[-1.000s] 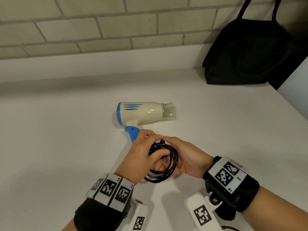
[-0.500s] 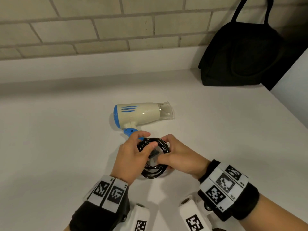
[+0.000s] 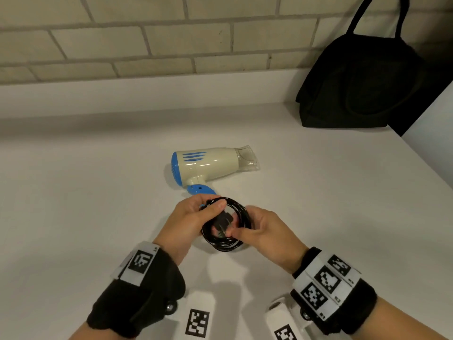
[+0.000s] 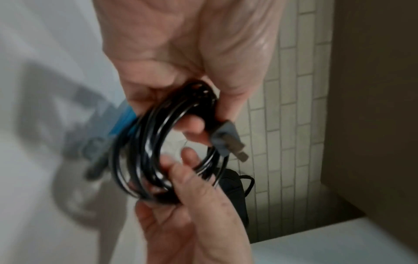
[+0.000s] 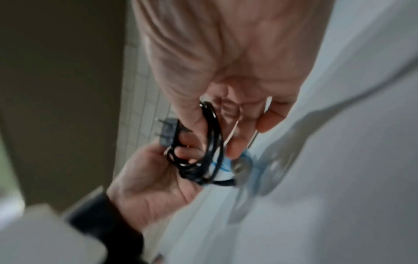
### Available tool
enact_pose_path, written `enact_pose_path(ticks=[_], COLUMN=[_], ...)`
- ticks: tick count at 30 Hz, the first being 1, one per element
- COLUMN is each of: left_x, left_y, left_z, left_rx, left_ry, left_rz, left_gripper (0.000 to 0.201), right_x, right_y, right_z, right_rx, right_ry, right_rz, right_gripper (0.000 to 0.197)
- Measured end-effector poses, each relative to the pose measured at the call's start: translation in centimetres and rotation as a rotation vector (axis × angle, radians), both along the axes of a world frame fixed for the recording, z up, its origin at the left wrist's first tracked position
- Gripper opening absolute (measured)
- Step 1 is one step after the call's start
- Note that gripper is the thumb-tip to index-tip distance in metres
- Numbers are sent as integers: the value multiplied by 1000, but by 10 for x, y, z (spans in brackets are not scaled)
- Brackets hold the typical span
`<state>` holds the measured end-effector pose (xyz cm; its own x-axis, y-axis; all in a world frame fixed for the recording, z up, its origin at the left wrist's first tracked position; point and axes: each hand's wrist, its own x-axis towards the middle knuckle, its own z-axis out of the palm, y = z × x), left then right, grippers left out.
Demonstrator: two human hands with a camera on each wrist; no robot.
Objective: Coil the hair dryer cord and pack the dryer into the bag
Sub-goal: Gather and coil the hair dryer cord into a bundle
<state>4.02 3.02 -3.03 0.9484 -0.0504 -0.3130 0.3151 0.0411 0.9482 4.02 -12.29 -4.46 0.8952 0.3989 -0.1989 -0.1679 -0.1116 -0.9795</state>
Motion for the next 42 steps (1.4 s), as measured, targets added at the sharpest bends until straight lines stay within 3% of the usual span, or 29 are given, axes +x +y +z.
enact_pose_path(ticks=[2,4,6,10,14,20,25,28,32,35,39,42], left_x=[1,1,1,-1,-6,-8,-9,-7,-1,-4,-15,-17], left_y=[1,-3,-10,-15,-9,-1,2,6,9,12,10,8], left_z=[1,1,1,8,8,13,7,1,-5,-3,-11,-20], left_rx=[37,173,265,310,348,460,559,648,657,621,504,369], left_ry=[16,-30,-97,-281,-419,-531,-533,-479,-390,-288,-57,-30], left_rz=[21,21,33,9,-77,-168,-225,-265,-109,80,68,90], left_gripper=[23,16,14,7,20,17,43,45,47,37,25,4], right_x=[-1,-4,-5,3,6,8,8,9,21,29,29,24], right_y=[-3,-4,-2,-7,-15,-12,-10,-7,-4,-6,-6,-2], right_z=[-2,5,10,13,17,16,9,0,1,5,0,-7], right_rx=[-224,-424,-568,-638,-575,-378,-196,-52,-8,-5,-34,-13], right_ry=[-235,-598,-899,-1026,-992,-921,-709,-405,-116,-98,-149,-144], right_rz=[-64,-48,28,21,-5,-87,-191,-235,-239,-208,-200,-205], right_gripper=[47,54,43,13,20,27,27,3,13,8,11,13])
